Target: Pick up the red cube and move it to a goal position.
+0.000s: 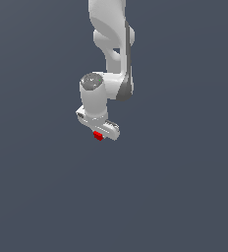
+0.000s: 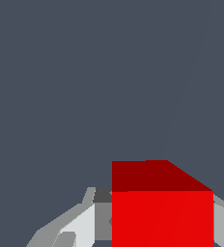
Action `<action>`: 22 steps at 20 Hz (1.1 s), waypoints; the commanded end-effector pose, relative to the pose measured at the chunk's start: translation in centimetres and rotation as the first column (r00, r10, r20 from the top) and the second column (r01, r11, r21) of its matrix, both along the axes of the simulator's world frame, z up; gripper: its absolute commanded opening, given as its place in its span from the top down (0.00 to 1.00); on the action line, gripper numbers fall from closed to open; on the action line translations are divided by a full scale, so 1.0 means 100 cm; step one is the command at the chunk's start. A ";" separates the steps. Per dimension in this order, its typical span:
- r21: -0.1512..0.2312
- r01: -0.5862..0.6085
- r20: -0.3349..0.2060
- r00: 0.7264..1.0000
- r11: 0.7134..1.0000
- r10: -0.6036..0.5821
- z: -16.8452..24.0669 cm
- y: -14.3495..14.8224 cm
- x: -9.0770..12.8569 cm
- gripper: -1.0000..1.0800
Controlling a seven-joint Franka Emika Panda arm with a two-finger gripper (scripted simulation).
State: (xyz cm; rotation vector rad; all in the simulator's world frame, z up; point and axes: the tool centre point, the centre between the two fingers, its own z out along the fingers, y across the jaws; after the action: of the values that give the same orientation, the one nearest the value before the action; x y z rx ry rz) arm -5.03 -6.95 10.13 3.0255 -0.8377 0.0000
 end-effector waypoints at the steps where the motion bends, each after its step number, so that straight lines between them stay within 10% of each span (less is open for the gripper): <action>1: -0.001 0.000 0.001 1.000 1.000 0.000 0.024 0.006 0.009 1.00; 22: -0.001 0.001 0.001 1.000 1.000 -0.001 0.216 0.060 0.084 1.00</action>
State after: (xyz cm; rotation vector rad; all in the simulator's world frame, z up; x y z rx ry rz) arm 2.95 -1.30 30.51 3.0248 -0.8382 0.0021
